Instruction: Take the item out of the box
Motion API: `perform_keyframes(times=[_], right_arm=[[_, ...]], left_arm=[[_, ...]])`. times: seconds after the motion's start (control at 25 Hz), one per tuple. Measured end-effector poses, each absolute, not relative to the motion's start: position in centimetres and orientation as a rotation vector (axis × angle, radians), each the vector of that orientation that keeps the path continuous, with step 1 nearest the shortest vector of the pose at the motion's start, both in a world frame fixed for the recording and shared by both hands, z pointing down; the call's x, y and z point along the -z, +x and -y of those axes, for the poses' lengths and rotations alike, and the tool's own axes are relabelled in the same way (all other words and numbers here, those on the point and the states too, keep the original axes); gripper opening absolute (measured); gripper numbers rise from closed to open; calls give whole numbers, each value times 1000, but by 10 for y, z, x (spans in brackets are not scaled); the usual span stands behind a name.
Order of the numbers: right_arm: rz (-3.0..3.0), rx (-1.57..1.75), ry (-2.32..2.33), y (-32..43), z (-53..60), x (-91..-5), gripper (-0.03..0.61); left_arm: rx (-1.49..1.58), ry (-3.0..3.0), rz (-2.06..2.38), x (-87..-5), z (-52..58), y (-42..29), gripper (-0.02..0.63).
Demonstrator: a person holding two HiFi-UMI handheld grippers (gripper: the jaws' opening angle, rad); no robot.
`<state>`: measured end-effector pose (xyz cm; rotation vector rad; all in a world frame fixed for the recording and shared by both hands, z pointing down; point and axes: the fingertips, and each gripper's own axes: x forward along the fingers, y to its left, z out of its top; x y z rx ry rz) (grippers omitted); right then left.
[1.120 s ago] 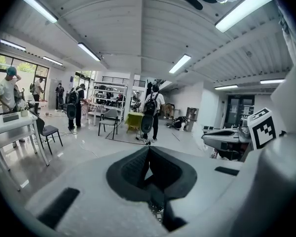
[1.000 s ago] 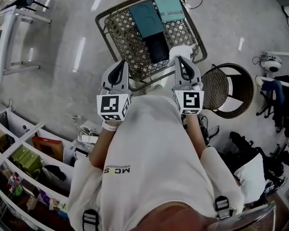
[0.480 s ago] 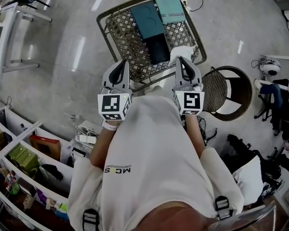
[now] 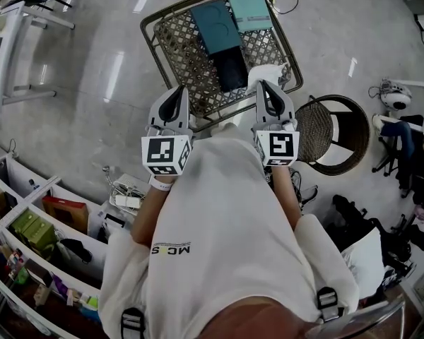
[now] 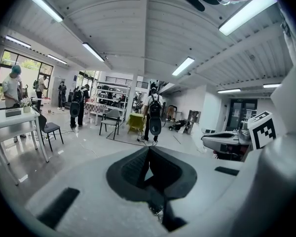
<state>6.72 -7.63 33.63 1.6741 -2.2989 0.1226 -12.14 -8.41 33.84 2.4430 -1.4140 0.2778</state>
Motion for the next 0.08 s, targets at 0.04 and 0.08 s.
perform_keyframes(times=[0.04, 0.08], right_arm=[[2301, -122, 1672, 66, 78, -336, 14], [2302, -122, 1670, 66, 79, -336, 14]], left_arm=[[-276, 2444, 1415, -338, 85, -121, 26], [-275, 2446, 1417, -337, 86, -121, 26]])
